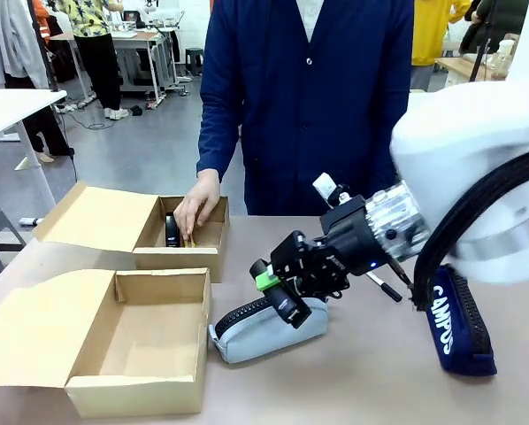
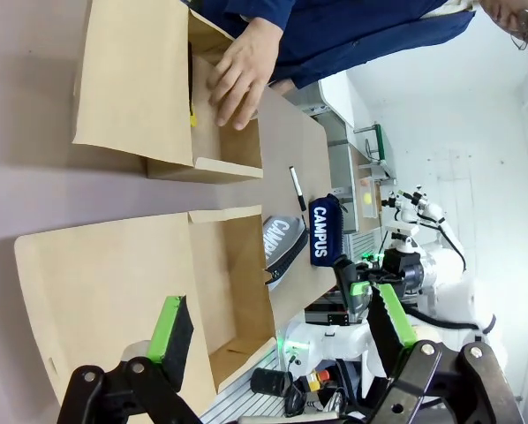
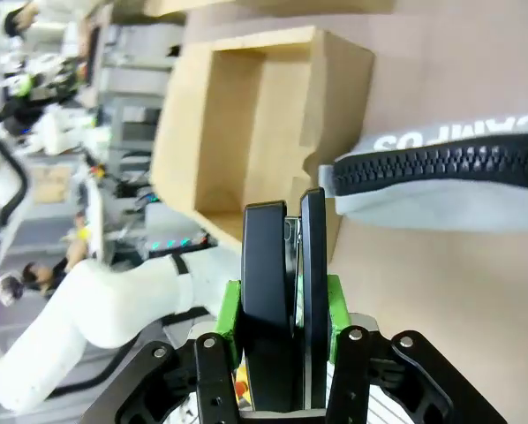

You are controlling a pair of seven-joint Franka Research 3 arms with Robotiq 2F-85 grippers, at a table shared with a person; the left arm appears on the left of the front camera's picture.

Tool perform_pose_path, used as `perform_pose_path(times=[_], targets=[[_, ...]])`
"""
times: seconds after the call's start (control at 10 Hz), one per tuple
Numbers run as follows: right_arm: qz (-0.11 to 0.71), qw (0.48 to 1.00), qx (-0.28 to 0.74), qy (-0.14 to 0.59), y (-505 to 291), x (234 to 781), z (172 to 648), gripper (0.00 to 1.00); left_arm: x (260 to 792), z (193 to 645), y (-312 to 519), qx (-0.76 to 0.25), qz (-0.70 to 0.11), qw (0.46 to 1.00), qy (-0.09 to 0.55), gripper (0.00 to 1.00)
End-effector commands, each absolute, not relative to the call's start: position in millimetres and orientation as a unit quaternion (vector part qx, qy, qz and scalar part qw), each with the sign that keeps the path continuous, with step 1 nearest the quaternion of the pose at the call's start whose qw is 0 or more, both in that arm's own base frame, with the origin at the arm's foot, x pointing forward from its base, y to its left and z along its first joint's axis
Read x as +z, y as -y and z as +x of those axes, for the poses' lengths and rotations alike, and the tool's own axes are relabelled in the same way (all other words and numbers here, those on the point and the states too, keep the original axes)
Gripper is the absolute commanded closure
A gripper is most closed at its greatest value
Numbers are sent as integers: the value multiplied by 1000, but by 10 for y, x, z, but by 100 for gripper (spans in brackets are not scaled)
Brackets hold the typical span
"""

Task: Place items inside the box.
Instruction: Pick up a Pencil pouch or Stapler and place it inside the Mailer Box closest to the robot.

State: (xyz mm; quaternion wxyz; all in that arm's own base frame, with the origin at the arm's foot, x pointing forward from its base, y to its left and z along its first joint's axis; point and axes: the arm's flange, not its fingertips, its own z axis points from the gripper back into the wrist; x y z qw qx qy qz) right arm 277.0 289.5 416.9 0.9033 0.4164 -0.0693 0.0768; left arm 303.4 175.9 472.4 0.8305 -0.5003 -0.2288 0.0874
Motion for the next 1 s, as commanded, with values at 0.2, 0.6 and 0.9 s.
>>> perform_pose_path(times=[0.2,0.6,0.9], targets=[[313,947,37,54,-4135,4366,2524,58,4730,3032,-1756,81,-507,824,239,0],[238,965,78,73,-4906,4206,2744,58,4730,3032,-1756,81,-507,824,239,0],[235,962,99,98,-5142,4099,2832,58,4730,3032,-1756,81,-507,824,239,0]])
